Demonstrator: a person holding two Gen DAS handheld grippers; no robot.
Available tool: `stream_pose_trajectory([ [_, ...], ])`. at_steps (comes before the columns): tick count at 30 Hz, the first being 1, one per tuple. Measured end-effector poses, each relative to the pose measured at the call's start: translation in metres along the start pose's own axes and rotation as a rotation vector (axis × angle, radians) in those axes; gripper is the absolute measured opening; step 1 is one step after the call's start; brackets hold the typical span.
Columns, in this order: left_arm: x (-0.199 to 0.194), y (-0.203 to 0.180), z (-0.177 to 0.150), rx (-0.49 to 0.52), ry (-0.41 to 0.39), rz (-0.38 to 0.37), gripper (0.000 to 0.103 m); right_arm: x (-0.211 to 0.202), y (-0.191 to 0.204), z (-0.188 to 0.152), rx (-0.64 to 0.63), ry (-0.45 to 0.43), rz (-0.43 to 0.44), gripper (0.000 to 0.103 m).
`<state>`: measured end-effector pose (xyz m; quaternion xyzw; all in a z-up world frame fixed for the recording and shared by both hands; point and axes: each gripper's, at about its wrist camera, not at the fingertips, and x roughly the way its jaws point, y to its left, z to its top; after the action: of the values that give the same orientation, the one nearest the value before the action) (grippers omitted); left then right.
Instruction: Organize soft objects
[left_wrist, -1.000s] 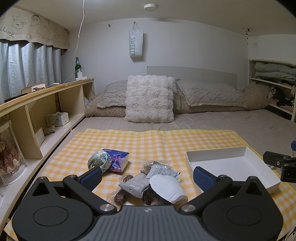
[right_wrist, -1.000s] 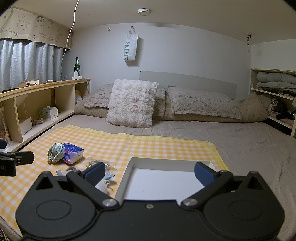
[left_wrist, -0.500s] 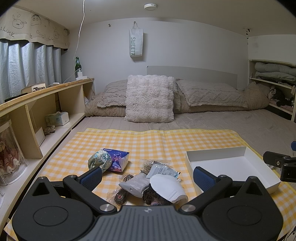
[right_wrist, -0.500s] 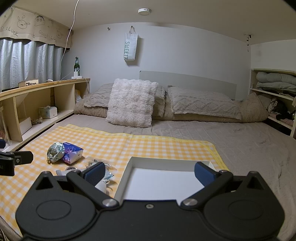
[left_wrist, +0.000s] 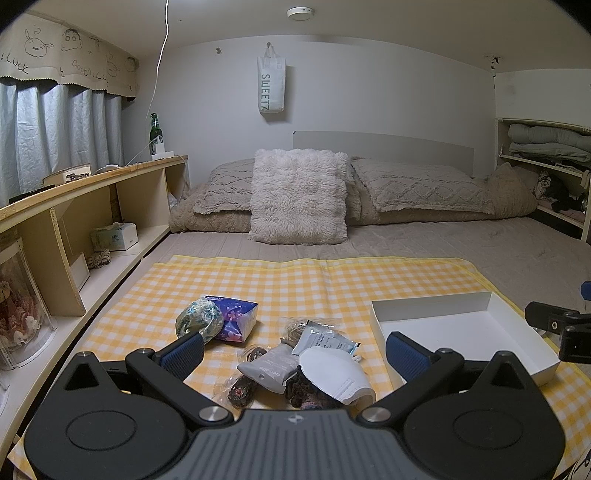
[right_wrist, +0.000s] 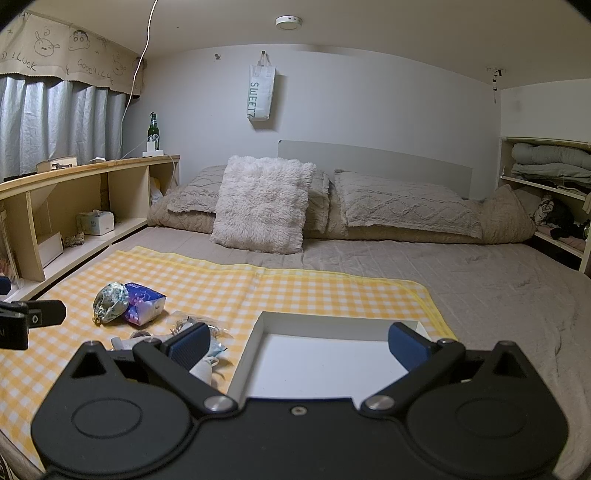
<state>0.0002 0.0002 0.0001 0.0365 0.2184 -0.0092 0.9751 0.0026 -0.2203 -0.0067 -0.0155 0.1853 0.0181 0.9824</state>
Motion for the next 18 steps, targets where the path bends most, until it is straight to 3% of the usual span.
stream_pose_trajectory([
  [18, -0.0001, 0.0001, 0.0001, 0.000, -0.001, -0.001, 0.103, -0.0010, 0.0025, 0.0024, -0.001, -0.001, 0.005, 0.103],
])
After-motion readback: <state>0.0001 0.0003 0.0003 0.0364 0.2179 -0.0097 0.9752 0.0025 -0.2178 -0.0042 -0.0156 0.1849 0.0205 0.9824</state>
